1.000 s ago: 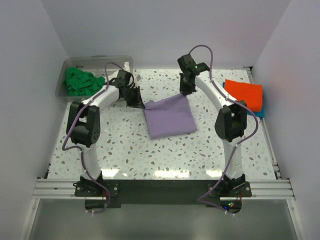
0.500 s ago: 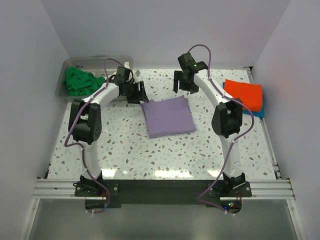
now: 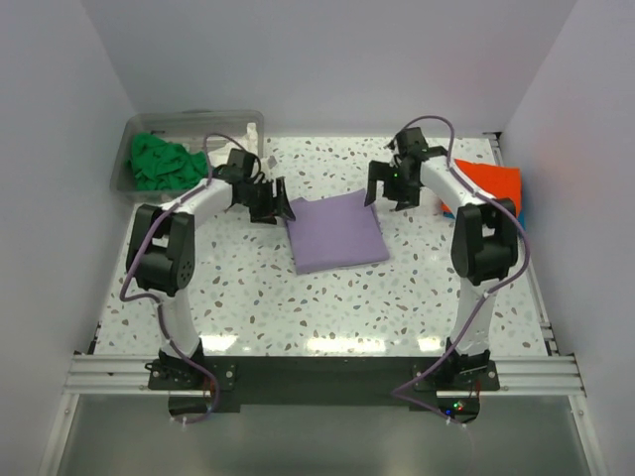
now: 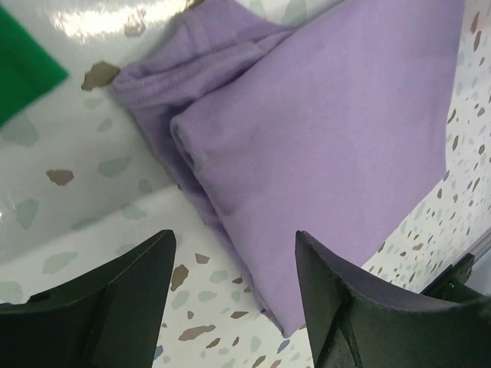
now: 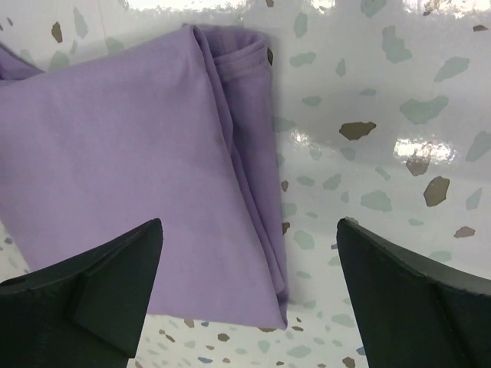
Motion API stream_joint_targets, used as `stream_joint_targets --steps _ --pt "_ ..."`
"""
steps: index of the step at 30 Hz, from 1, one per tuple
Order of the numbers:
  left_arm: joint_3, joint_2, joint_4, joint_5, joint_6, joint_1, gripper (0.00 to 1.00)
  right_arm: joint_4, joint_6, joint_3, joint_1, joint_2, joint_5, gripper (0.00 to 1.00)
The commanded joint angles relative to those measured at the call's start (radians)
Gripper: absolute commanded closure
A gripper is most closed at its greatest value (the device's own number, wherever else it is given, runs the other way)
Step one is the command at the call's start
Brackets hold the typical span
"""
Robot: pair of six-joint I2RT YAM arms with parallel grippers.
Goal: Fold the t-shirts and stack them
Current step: Neatly place the folded tshirt to the corner
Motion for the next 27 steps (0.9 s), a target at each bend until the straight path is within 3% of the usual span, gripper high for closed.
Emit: stream_joint_targets --steps 1,10,20,22,27 --pt "-0.059 -0.063 0.066 0.045 0.013 0.005 0.31 0.123 -0.059 -0.078 -0.045 -0.102 -0.173 0.01" --pt "-0.146 -0.055 0.118 0.058 -0.013 0.006 0.30 0.192 -0.094 -0.162 -0.096 -0.079 -0.351 0.01" --pt "-0.220 -0.020 0.233 0.084 -0.054 0.006 0.34 0.236 -0.104 -0.221 -0.102 -0.032 -0.393 0.01" --pt "-0.226 -0.014 0.247 0.088 -0.059 0.006 0.38 0.244 -0.105 -0.227 -0.103 -0.018 -0.399 0.01" --pt "-0.246 0.003 0.262 0.079 -0.061 0.006 0.61 0.256 -0.113 -0.239 -0.105 -0.006 -0.401 0.01"
